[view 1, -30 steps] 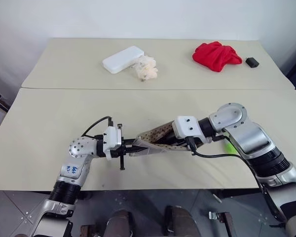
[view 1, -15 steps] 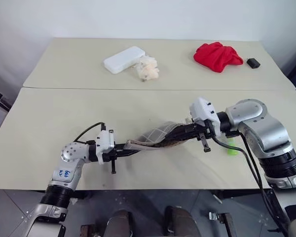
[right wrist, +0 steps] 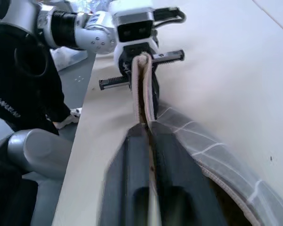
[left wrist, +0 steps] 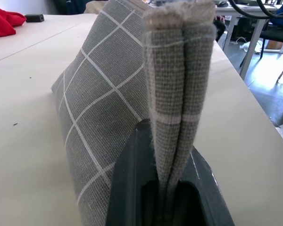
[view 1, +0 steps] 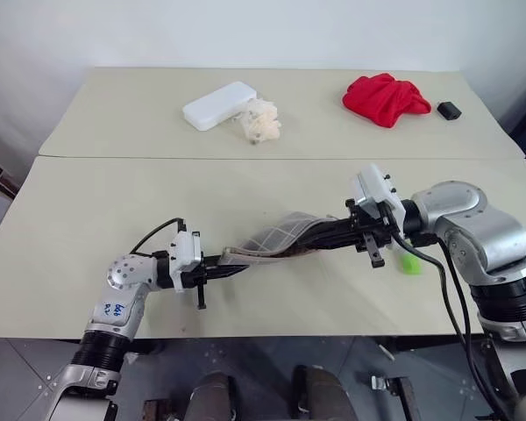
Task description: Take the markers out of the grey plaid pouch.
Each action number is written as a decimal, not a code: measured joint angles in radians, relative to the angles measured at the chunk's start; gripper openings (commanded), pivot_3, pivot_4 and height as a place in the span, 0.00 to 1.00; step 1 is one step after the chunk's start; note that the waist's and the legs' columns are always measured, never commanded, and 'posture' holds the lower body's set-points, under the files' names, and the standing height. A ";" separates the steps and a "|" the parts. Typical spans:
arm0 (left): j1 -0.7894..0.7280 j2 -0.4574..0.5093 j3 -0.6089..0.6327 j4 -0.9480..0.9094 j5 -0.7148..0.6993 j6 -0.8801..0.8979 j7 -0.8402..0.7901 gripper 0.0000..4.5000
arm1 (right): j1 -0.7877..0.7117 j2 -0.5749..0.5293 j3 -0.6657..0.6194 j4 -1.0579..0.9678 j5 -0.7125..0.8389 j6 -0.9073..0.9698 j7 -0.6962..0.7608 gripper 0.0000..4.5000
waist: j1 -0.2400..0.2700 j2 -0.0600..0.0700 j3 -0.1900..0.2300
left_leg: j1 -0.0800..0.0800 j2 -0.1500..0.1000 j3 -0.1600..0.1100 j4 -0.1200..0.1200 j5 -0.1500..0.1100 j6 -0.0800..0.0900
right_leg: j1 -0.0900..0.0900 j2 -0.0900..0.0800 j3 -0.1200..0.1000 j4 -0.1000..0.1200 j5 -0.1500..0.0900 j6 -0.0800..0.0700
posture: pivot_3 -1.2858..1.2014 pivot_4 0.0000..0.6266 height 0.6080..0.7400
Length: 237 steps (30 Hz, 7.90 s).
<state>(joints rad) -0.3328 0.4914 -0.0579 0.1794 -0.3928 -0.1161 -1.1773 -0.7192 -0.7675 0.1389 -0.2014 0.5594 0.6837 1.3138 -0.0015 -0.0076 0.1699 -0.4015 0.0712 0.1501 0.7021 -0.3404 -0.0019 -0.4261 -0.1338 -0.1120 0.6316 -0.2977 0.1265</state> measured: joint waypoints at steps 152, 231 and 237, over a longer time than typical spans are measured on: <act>-0.104 -0.122 0.037 0.024 -0.041 0.190 -0.058 0.00 | -0.158 0.144 0.452 0.027 -0.847 -0.314 -0.150 0.01 | -0.027 0.000 0.000 | -0.001 0.000 0.001 -0.001 0.000 -0.001 | -0.001 0.000 0.000 0.000 0.000 0.000 | 0.52 0.24 1.00; -0.092 -0.076 0.001 -0.047 -0.056 0.188 -0.037 0.01 | -0.061 0.001 0.350 -0.105 -0.696 -0.191 -0.078 0.00 | -0.025 0.000 0.000 | -0.001 0.000 0.000 -0.001 0.000 -0.001 | -0.001 0.000 0.000 0.000 0.000 0.000 | 0.52 0.24 1.00; -0.073 -0.074 0.008 -0.052 -0.061 0.190 -0.032 0.00 | -0.061 0.065 0.305 -0.111 -0.697 -0.063 -0.162 0.35 | -0.025 0.000 0.000 | -0.001 0.000 0.000 -0.001 0.000 -0.001 | -0.001 0.000 0.000 0.000 0.000 0.000 | 0.52 0.24 1.00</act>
<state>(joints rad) -0.4056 0.4171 -0.0497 0.1272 -0.4542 0.0740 -1.2090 -0.7801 -0.7029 0.4437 -0.3123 -0.1379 0.6207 1.1517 -0.0268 -0.0077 0.1699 -0.4024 0.0710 0.1503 0.7012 -0.3400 -0.0025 -0.4271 -0.1335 -0.1122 0.6315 -0.2978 0.1264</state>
